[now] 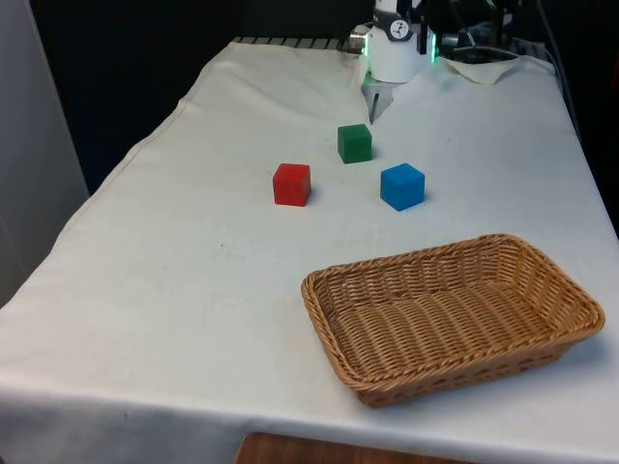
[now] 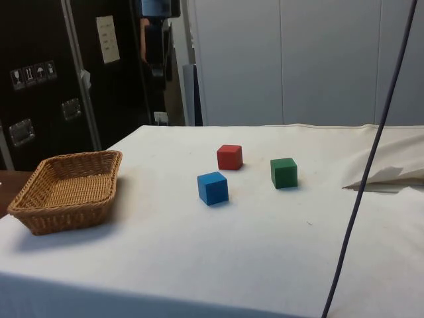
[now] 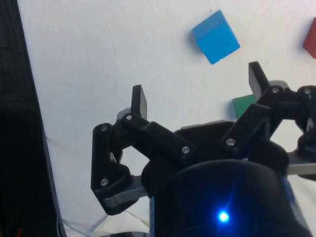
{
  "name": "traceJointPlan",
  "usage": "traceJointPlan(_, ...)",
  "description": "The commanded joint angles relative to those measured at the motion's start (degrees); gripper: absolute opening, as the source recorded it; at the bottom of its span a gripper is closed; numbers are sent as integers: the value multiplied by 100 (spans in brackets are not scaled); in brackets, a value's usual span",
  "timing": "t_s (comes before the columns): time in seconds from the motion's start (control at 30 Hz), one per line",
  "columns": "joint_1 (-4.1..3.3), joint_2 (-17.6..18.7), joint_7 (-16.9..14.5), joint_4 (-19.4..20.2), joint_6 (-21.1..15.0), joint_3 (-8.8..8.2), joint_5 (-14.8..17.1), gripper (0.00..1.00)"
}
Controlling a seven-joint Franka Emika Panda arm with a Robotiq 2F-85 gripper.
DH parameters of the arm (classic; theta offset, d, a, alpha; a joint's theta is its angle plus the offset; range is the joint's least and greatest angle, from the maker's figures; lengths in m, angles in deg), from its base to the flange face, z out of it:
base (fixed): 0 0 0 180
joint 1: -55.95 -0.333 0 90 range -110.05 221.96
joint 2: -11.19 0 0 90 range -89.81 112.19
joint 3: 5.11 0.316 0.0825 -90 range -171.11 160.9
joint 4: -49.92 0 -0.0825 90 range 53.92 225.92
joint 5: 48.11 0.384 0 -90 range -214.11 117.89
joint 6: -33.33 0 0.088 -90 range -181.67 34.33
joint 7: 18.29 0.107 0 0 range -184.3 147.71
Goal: Pick up the blue cube and place it into the basket.
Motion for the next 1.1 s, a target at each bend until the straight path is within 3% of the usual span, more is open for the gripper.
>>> traceJointPlan(0.0,0,-17,-40,29,-63,6,40,100)
traceJointPlan(0.23,-11,0,-69,23,-34,29,17,100)
traceJointPlan(0.4,0,52,-378,52,-74,40,46,100)
traceJointPlan(0.43,0,29,-298,34,-6,34,0,100)
traceJointPlan(0.57,0,103,-619,63,-92,40,63,100)
traceJointPlan(0.67,6,126,-642,40,-23,34,11,100)
traceJointPlan(1.07,11,298,-1255,172,-246,34,34,100)
